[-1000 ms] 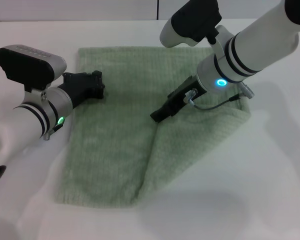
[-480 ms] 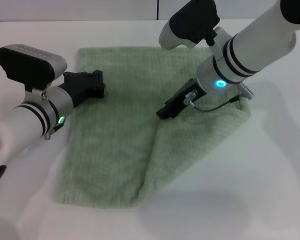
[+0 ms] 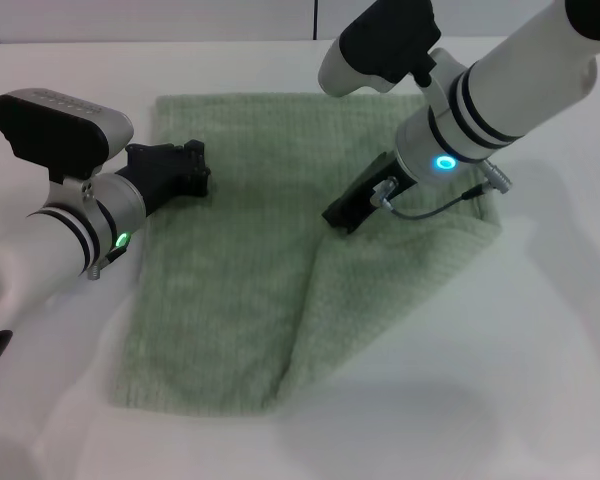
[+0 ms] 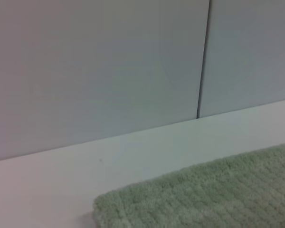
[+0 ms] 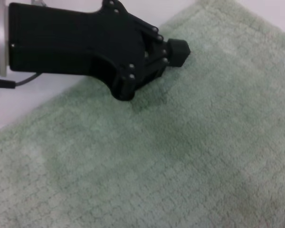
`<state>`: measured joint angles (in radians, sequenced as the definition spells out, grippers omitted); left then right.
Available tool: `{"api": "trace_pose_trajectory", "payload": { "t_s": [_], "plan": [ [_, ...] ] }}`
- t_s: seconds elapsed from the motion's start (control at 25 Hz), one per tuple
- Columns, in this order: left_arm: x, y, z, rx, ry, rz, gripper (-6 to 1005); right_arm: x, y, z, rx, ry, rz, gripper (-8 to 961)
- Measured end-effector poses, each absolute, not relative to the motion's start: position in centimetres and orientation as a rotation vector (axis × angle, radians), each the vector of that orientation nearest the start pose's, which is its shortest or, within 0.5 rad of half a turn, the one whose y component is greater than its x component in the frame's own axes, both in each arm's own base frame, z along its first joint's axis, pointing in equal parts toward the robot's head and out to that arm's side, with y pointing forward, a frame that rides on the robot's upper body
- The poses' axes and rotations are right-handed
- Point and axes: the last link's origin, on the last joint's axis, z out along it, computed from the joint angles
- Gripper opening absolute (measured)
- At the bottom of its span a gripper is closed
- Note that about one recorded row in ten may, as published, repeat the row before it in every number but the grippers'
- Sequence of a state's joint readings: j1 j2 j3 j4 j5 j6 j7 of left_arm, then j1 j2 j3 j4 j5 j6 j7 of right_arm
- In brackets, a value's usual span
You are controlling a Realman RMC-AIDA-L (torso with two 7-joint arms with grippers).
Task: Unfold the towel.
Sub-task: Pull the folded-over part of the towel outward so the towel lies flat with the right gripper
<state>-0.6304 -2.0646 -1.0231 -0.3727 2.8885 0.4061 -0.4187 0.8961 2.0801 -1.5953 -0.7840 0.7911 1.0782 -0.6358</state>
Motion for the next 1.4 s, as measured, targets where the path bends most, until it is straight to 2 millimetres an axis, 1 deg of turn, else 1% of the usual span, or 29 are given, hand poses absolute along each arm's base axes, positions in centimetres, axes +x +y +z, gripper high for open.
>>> {"api": "trace_pose_trajectory", "payload": {
  "t_s": [0.16,0.36,0.6,0.64,0.76,0.84,0.88,0.92,1.0,1.12,1.24,1.32,1.4],
  "plan": [
    [-27.2,39.3,-9.3,-2.085,-0.744,-0.339,-2,14.5,39.5,-8.6,-2.708,0.741,-0.366,87],
    [-27.2,39.3,-9.3,-2.086,-0.743,-0.336,-2,13.2,38.7,-7.1,-2.731,0.663,-0.327,22],
    [-27.3,39.3,-9.3,-2.086,-0.743,-0.335,-2,12.0,37.2,-5.0,-2.746,0.562,-0.341,24],
    [-27.2,39.3,-9.3,-2.086,-0.744,-0.336,-2,11.5,36.6,-4.5,-2.759,0.534,-0.348,24],
    [-27.2,39.3,-9.3,-2.086,-0.744,-0.336,-2,10.9,35.5,-3.6,-2.781,0.499,-0.355,23],
    [-27.2,39.3,-9.3,-2.086,-0.744,-0.338,-2,10.6,35.0,-2.9,-2.788,0.475,-0.354,23],
    [-27.2,39.3,-9.3,-2.086,-0.744,-0.338,-2,10.6,35.0,-2.9,-2.788,0.475,-0.354,23],
    [-27.2,39.3,-9.3,-2.086,-0.745,-0.339,-2,10.2,34.5,-2.3,-2.791,0.453,-0.351,24],
    [-27.2,39.3,-9.3,-2.086,-0.745,-0.339,-2,10.1,34.2,-2.0,-2.795,0.443,-0.352,24],
    [-27.1,39.3,-9.3,-2.086,-0.744,-0.343,-2,9.7,33.0,-0.6,-2.805,0.375,-0.38,25],
    [-27.1,39.3,-9.3,-2.086,-0.745,-0.339,-2,9.8,32.5,-0.2,-2.806,0.329,-0.42,24],
    [-27.1,39.3,-9.3,-2.087,-0.745,-0.333,-2,10.2,31.8,0.1,-2.821,0.272,-0.487,24],
    [-27.1,39.3,-9.3,-2.087,-0.745,-0.329,-2,10.3,31.6,0.1,-2.828,0.262,-0.508,28]
  ]
}}
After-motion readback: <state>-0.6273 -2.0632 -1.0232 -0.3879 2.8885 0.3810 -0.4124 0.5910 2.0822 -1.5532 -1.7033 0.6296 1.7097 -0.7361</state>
